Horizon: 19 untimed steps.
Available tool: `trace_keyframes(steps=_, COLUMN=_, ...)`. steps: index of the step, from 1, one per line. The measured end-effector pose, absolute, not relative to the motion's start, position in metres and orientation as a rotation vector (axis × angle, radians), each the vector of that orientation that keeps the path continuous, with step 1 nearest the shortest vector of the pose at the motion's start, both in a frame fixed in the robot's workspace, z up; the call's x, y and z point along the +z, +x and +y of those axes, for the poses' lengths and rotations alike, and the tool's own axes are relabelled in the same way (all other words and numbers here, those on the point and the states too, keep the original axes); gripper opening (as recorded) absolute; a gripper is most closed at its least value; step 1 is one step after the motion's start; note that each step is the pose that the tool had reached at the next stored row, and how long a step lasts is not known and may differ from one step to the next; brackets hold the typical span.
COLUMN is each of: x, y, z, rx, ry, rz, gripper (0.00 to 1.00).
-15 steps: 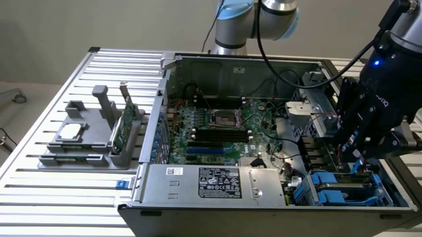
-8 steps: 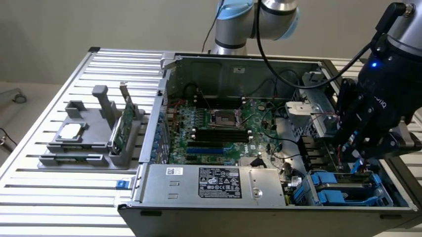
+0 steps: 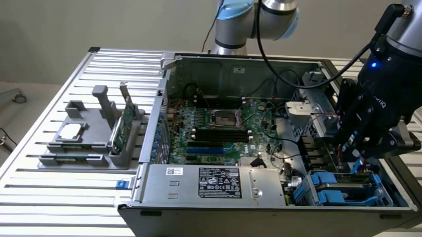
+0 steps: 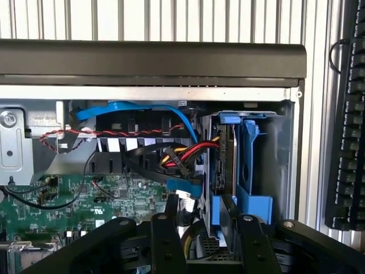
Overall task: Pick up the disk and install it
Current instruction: 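Insert the first disk wire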
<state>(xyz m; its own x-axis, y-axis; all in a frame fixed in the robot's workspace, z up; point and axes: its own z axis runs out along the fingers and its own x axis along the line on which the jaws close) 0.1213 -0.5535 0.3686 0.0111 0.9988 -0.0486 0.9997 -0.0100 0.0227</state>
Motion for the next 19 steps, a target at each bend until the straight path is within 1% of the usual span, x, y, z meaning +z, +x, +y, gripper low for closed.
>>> trace_keyframes(steps=8, x=0.3676, y=0.1221, z=-0.5521, rx=-0.026, ry=2.195, rz=2.172, gripper=0.42)
trace_keyframes(steps=9, x=0.3674, y=0.1221, z=-0.552, rx=-0.026, ry=2.194, rz=2.171, gripper=0.4)
trace_keyframes(steps=10, x=0.3673, y=0.1222, z=-0.5519, rx=-0.026, ry=2.194, rz=2.171, gripper=0.34)
trace_keyframes(steps=11, x=0.3672, y=0.1222, z=-0.5518, rx=-0.026, ry=2.194, rz=2.171, gripper=0.34)
trace_keyframes(steps=12, x=0.3672, y=0.1222, z=-0.5517, rx=-0.026, ry=2.193, rz=2.17, gripper=0.27)
trace_keyframes(steps=19, x=0.367, y=0.1226, z=-0.5507, rx=-0.028, ry=2.192, rz=2.169, gripper=0.27)
